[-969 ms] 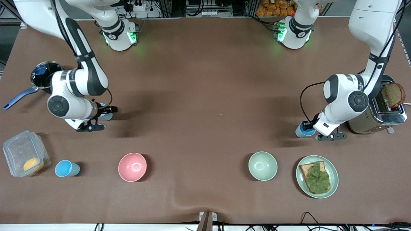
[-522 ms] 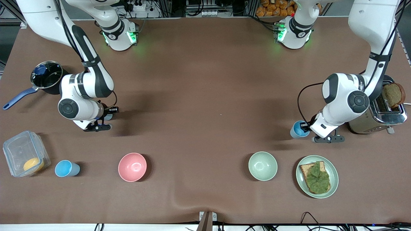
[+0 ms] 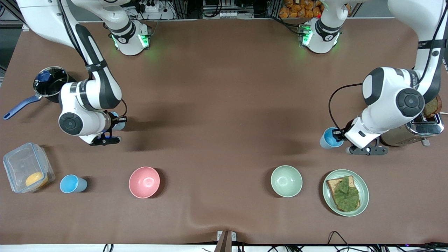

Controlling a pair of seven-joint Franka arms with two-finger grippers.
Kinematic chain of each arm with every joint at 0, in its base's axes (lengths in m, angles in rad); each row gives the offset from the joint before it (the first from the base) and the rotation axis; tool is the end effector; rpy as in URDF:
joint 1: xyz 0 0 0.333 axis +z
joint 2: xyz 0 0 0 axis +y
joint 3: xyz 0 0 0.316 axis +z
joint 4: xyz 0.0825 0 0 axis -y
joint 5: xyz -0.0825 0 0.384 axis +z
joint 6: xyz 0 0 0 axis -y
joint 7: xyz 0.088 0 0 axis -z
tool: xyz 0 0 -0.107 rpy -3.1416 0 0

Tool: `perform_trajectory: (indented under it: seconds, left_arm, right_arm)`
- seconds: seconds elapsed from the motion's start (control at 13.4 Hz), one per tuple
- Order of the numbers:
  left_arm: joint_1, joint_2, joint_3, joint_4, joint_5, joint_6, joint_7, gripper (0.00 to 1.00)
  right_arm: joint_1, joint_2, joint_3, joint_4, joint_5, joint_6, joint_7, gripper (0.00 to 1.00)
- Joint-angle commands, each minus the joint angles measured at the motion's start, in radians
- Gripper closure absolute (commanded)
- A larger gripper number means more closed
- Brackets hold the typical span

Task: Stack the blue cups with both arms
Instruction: 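Carry the held blue cup to the table center with the right gripper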

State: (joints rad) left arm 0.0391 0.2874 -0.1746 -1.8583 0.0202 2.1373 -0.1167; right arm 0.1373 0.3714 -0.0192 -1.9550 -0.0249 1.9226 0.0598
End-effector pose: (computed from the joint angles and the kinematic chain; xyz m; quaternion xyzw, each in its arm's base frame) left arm 0.6180 -0.0772 0.3679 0.9998 -0.0114 -0.0040 0.0158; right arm 0.5628 0.0653 0.2613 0.9790 0.0350 -0.1984 0.0319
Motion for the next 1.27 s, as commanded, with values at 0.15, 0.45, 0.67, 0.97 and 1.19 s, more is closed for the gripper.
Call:
perform_trajectory:
  seconds: [0.15,0.45,0.67,0.97,1.19]
  left_arm:
    - [-0.001,-0.024,-0.006,0.073,0.011,-0.118,-0.003,1.0]
    - [-0.004,-0.021,-0.034,0.122,0.009,-0.149,-0.017,1.0]
    - [-0.034,-0.008,-0.034,0.162,0.007,-0.151,-0.035,1.0]
    - [-0.096,-0.007,-0.034,0.177,0.009,-0.152,-0.107,1.0]
    - [-0.126,-0.011,-0.037,0.179,0.009,-0.172,-0.159,1.0]
  right_arm:
    - [0.239,0.003,0.001,0.097,0.104,-0.04,0.222,1.0]
    - [0.405,0.09,0.002,0.249,0.25,-0.036,0.406,1.0]
    - [0.494,0.226,0.002,0.398,0.29,-0.028,0.532,1.0]
    - [0.53,0.313,0.001,0.449,0.293,0.054,0.572,1.0]
    - [0.548,0.33,0.001,0.449,0.292,0.087,0.574,1.0]
